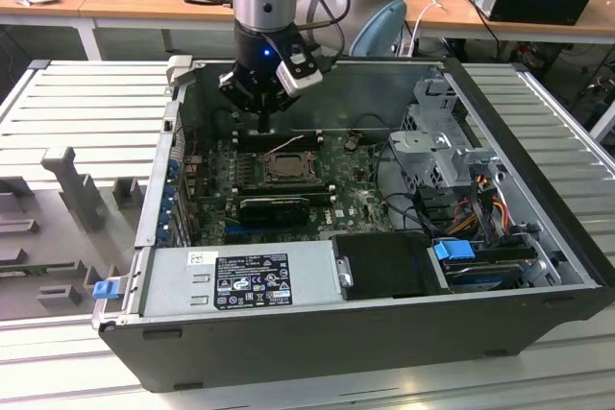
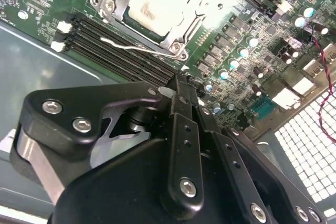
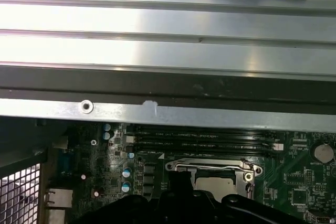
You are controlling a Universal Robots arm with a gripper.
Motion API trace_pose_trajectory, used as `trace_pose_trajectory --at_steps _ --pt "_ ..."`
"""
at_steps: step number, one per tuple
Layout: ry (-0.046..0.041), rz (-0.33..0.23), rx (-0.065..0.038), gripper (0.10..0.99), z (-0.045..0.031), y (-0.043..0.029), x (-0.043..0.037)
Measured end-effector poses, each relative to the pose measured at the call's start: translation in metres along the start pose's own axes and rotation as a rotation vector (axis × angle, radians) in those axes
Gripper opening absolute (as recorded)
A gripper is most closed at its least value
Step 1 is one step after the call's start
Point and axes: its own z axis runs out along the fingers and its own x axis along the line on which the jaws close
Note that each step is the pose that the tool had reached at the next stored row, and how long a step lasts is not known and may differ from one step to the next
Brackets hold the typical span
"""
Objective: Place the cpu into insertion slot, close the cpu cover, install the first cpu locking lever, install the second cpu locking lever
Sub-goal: 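Install the first cpu locking lever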
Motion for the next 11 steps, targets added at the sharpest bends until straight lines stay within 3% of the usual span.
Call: trace_pose_trajectory --at_steps 11 --pt "-0.0001 0.0 0.0 0.106 0.0001 -0.0005 -0.0135"
